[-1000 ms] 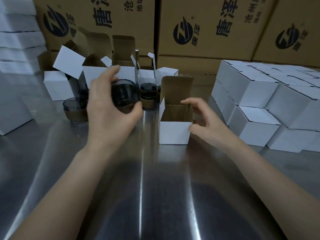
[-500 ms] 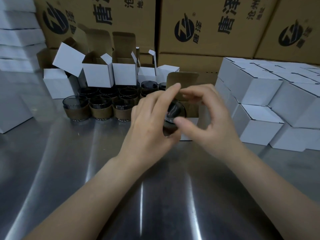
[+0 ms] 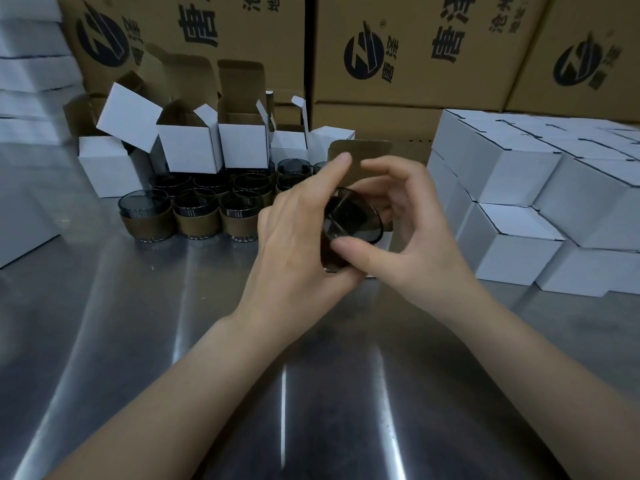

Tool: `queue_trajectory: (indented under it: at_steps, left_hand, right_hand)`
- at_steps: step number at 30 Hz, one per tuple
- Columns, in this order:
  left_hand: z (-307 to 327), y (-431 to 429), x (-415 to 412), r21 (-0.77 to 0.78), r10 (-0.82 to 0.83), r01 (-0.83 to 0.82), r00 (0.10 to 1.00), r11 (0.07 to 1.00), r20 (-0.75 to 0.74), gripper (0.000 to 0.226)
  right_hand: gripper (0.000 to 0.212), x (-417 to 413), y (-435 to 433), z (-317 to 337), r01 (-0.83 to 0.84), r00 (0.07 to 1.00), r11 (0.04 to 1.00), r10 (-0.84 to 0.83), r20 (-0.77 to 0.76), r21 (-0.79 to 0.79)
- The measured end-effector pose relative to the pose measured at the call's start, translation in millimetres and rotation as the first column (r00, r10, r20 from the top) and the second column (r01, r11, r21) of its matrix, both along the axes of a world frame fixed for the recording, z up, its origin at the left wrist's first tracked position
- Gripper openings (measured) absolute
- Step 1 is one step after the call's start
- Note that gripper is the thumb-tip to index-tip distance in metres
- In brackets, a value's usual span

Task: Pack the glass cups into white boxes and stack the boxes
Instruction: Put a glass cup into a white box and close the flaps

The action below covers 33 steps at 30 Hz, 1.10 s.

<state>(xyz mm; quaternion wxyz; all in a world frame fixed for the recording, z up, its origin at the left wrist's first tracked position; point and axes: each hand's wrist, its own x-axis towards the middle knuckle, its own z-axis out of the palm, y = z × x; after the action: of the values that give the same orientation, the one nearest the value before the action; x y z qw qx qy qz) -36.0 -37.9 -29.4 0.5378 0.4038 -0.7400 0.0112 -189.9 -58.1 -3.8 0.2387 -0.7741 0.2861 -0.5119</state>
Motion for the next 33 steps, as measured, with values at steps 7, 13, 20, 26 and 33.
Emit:
queue_trajectory:
  at_steps: [7, 13, 20, 26, 33]
  left_hand:
    - [4.5, 1.0, 4.2, 0.230, 0.036, -0.006, 0.991, 0.973, -0.127, 0.093]
    - [3.1, -1.0, 4.3, 0.247, 0.026, 0.002, 0.994, 0.969, -0.108, 0.076]
    - [1.4, -1.8, 4.0, 0.142, 0.022, -0.002, 0.990, 0.990, -0.142, 0.072]
    - [1.8, -1.8, 2.3, 0.022, 0.033, -0.030, 0.992, 0.999, -0.118, 0.070]
    - [-0.9, -5.5, 3.5, 0.018, -0.003, 0.006, 0.991, 1.000, -0.134, 0.074]
  right_hand:
    - [0.057, -2.4, -2.6, 0.6, -0.180, 0.962, 0.976, 0.149, 0.230, 0.122]
    - [0.053, -4.7, -5.4, 0.4, -0.262, 0.931, 0.944, 0.193, 0.311, 0.199]
    - [0.056, -3.3, -6.6, 0.2, -0.249, 0.948, 0.921, 0.169, 0.269, 0.299]
    - [0.061, -1.7, -6.7, 1.6, -0.170, 0.976, 0.911, 0.105, 0.189, 0.375]
    - [0.043, -1.7, -5.6, 2.7, -0.151, 0.974, 0.941, 0.090, 0.206, 0.302]
